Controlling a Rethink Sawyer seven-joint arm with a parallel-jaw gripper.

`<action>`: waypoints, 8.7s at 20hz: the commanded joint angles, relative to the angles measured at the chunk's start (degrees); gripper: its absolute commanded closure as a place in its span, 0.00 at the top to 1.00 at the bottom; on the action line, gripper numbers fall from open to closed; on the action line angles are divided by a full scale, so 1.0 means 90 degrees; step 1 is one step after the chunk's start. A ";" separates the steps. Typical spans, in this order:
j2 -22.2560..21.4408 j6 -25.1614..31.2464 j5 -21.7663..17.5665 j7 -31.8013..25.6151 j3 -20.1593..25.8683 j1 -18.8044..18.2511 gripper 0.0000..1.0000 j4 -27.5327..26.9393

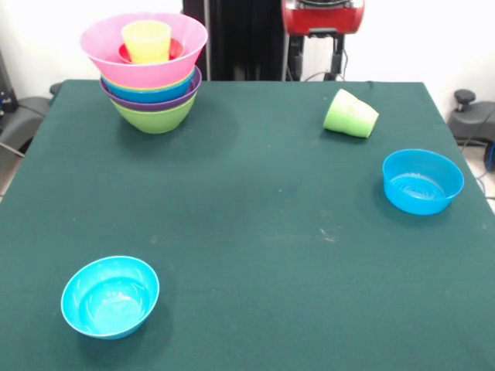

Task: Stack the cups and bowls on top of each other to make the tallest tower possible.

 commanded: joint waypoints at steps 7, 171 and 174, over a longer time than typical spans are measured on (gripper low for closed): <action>0.0545 -0.0257 0.0336 0.1089 -0.0600 0.0415 1.00 -0.0452; 0.3243 0.0573 0.3331 0.2325 -0.3184 0.4288 1.00 -0.4281; 0.3246 0.0574 0.3428 0.2419 -0.3240 0.4406 1.00 -0.4199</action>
